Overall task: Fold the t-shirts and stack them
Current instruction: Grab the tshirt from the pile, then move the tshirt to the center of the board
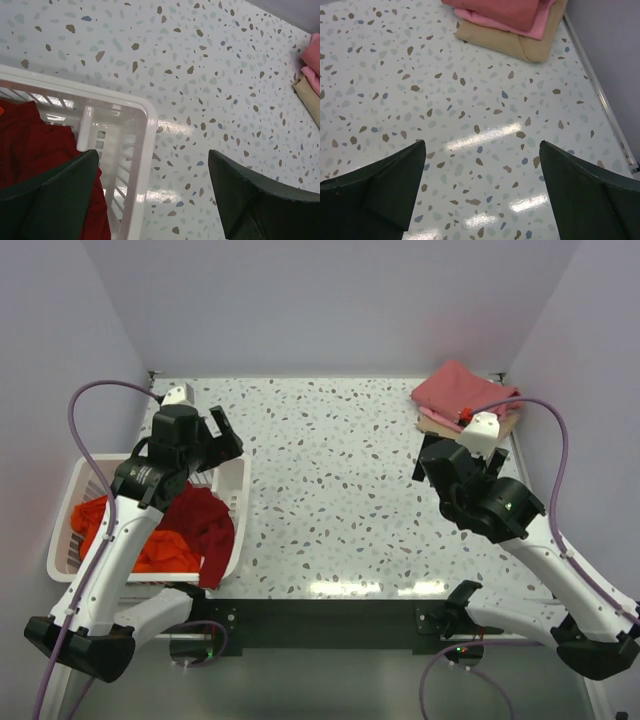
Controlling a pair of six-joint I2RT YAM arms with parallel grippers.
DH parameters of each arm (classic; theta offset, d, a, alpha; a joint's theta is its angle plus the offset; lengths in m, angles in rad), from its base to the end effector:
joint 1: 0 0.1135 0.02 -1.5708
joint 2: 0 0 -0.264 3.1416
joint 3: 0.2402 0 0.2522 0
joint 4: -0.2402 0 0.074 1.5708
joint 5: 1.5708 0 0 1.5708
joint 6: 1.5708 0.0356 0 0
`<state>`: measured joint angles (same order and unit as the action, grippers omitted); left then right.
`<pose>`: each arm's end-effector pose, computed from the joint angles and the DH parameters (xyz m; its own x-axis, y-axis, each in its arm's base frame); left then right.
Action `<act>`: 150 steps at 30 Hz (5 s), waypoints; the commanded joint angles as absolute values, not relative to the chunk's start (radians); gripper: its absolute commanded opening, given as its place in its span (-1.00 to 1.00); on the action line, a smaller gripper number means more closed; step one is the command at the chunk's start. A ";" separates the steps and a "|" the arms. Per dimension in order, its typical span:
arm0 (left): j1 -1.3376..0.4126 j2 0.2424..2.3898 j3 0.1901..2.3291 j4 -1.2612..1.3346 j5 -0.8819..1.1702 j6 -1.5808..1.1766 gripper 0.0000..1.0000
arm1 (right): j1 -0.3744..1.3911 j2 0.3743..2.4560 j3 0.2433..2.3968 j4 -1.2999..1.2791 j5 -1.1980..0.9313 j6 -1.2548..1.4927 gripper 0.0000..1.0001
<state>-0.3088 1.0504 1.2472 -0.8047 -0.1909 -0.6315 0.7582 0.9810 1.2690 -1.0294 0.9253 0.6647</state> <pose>0.1989 -0.0564 0.3871 -0.5278 -0.4400 -0.7265 -0.2001 0.8957 -0.3971 0.1367 0.0903 0.3956 -0.3772 0.1538 -0.9133 0.3135 0.9491 0.0303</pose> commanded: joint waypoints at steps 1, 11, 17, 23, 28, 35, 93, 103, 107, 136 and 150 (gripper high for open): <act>-0.311 1.037 1.290 -0.810 -0.250 -0.612 0.93 | 0.756 0.976 1.305 -1.022 0.963 0.707 0.97; -0.311 1.029 1.263 -0.856 -0.304 -0.609 1.00 | 0.752 0.956 1.302 -1.042 0.999 0.724 0.97; -0.310 1.065 1.230 -1.005 -0.448 -0.686 1.00 | 0.753 0.968 1.298 -1.062 0.989 0.739 0.97; -0.305 1.095 1.082 -1.011 -0.402 -0.729 1.00 | 0.750 0.973 1.269 -1.017 0.954 0.718 0.97; -0.305 1.055 0.982 -1.011 -0.319 -0.805 1.00 | 0.750 0.992 1.259 -1.006 0.942 0.709 0.97; -0.305 1.023 0.862 -1.023 -0.244 -0.844 1.00 | 0.746 1.029 1.246 -0.959 0.894 0.681 0.97; -0.549 1.640 1.973 0.329 0.740 -1.099 -0.71 | 0.704 0.919 1.223 -1.157 1.051 0.916 0.97; -0.528 1.485 1.500 -0.277 0.238 -0.715 0.73 | 0.701 0.882 1.131 -1.098 0.982 0.851 0.97; -0.534 1.494 1.434 -0.363 0.155 -0.664 0.78 | 0.692 0.902 1.080 -1.031 0.895 0.818 0.97; -0.611 1.661 1.230 -0.598 -0.028 -0.643 0.89 | 0.299 1.448 0.931 -0.502 -0.040 0.598 0.52; -0.624 1.674 1.106 -0.472 0.060 -0.693 0.46 | 0.265 1.535 0.916 -0.446 -0.153 0.565 -0.19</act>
